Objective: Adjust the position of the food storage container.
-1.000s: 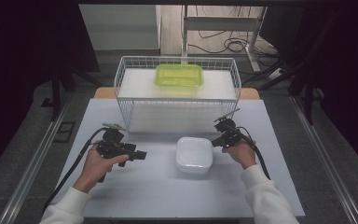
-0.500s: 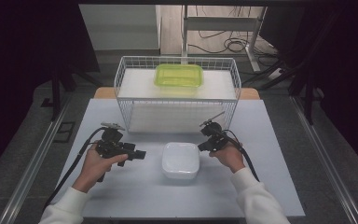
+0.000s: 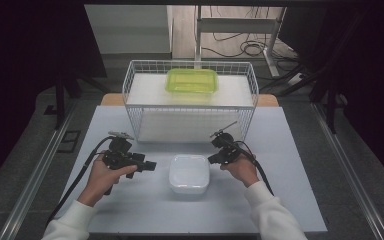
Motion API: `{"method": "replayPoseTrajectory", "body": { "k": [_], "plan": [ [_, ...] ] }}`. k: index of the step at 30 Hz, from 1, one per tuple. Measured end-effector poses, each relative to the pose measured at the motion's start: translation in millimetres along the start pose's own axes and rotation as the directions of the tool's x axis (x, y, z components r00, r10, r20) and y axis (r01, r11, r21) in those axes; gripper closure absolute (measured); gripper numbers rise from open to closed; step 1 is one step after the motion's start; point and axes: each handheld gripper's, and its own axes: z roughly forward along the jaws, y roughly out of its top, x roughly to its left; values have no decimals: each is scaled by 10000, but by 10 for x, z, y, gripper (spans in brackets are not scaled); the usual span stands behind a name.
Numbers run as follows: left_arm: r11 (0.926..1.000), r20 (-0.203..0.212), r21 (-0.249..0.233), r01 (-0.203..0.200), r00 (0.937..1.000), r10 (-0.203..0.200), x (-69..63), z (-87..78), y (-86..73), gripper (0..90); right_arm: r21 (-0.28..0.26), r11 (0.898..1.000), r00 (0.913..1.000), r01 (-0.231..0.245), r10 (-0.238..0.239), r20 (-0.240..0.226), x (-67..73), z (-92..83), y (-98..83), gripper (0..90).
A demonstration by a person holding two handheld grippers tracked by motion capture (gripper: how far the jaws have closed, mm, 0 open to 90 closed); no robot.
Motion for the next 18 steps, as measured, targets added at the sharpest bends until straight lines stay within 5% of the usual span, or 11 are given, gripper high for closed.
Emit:
{"method": "replayPoseTrajectory", "body": {
  "k": [13, 18],
  "plan": [
    [10000, -9, -49, 51, 10000, -51, -18, 23, -9, 300, -1163, 9920, 9987, -485, 499, 95, -121, -389, -330, 842],
    [9999, 26, -85, 89, 10000, -88, -23, 35, -9, 299, -1718, 9796, 9937, -1038, 1093, 229, -155, -447, -497, 506]
  ]
}}
